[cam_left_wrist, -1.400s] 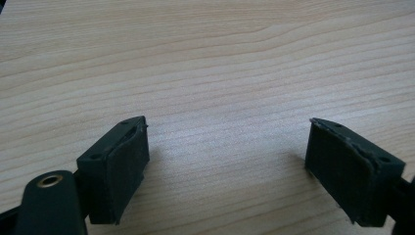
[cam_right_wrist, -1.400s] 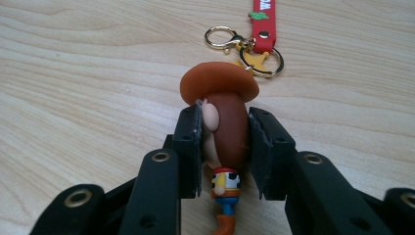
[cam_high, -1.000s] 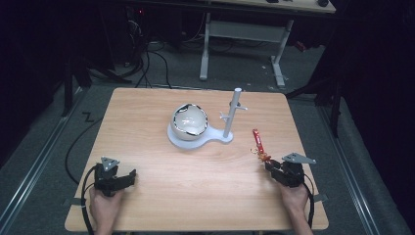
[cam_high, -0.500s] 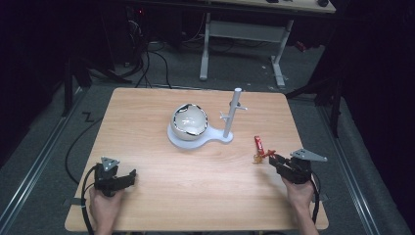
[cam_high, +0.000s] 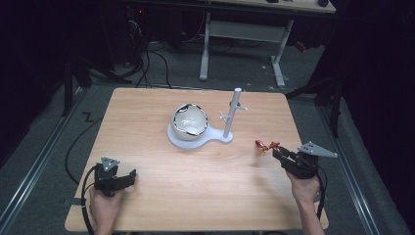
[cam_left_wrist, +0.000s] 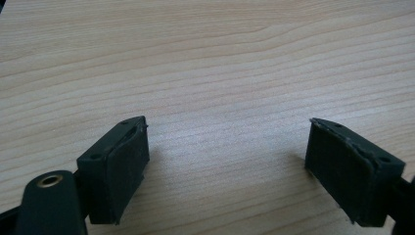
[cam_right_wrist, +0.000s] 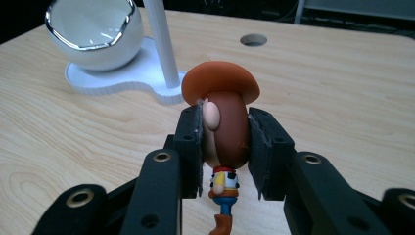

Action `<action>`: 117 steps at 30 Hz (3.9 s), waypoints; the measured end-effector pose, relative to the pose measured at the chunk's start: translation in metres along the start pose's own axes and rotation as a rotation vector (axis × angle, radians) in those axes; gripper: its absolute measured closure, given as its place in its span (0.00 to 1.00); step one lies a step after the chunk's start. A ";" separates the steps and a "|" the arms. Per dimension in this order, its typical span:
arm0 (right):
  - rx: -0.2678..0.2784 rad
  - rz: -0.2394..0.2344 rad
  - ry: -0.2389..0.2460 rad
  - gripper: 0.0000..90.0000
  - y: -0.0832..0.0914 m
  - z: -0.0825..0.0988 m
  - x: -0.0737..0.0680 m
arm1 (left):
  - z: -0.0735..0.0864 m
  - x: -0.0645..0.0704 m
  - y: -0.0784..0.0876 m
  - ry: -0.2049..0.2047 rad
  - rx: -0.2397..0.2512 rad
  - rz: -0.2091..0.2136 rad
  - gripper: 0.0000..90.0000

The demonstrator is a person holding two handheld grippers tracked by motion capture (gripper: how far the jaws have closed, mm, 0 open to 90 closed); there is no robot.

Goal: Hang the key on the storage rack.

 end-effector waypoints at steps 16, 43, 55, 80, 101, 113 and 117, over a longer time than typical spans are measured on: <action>0.053 -0.016 0.021 0.76 0.011 -0.025 -0.004 | 0.000 0.000 0.000 0.000 0.000 0.000 0.19; 0.112 -0.070 0.100 0.76 0.014 -0.068 -0.027 | 0.000 0.000 0.000 0.000 0.000 0.000 0.19; 0.140 -0.098 0.120 0.76 0.011 -0.088 -0.036 | 0.000 0.000 0.000 0.000 0.000 0.000 0.19; 0.161 -0.119 0.141 0.76 -0.004 -0.126 -0.046 | 0.000 0.000 0.000 0.000 0.000 0.001 0.19; 0.128 -0.104 0.162 0.76 -0.026 -0.150 -0.049 | 0.000 0.000 0.000 -0.001 0.000 0.002 0.19; 0.100 -0.085 0.138 0.76 -0.038 -0.146 -0.041 | 0.000 0.000 0.000 -0.001 0.000 0.002 0.19; 0.094 -0.082 0.125 0.76 -0.039 -0.143 -0.038 | 0.000 0.000 0.000 -0.001 0.000 0.002 0.19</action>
Point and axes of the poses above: each handheld gripper's, and its own axes: y roughly backward along the jaws, z roughly out of its underside, x roughly to its right, the point moved 8 cm from there along -y, roughly forward along the jaws, and after that the axes turned 4 degrees about y, right-handed, at the moved point
